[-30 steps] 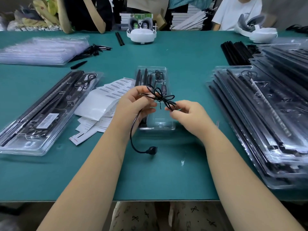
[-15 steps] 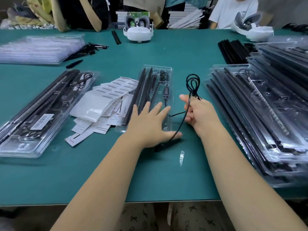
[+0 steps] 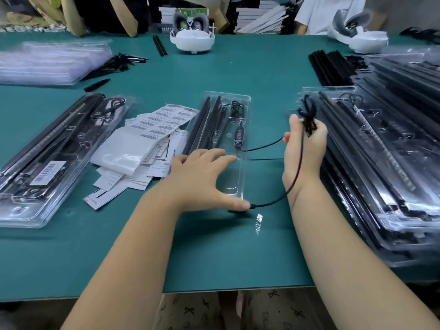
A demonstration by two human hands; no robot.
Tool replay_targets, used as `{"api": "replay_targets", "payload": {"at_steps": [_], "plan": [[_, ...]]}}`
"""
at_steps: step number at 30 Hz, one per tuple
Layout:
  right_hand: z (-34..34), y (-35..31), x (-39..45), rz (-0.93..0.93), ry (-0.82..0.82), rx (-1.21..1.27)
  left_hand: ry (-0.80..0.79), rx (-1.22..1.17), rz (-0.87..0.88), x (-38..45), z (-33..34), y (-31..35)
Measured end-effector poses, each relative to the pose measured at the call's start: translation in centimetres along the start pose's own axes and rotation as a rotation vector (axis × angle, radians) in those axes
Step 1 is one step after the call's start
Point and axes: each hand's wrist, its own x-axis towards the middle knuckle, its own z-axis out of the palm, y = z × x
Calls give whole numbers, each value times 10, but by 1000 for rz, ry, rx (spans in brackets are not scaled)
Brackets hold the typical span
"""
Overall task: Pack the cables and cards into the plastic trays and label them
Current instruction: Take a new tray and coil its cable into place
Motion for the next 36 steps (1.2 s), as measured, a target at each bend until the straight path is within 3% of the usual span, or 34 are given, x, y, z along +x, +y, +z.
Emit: {"api": "replay_targets", "payload": {"at_steps": [3,8,14,20,26,36], "plan": [[-3,0,7,127,23,85,-74,-137,85,-6,-11,-17],[-2,0,12,336,-52,152,46,-272,147,-1,-11,-9],[-2,-2,4,425,-234,-174,37,-358,149,3,-10,-14],[-11,-17,-15,453,-773,-591,76,-398,125,4,-5,-15],[-26,-26,-11,507,-1073,-704,97,-329,111,2,-4,-8],[-35,-21,2,522,-1150,-550,138,-189,77,11,5,13]]}}
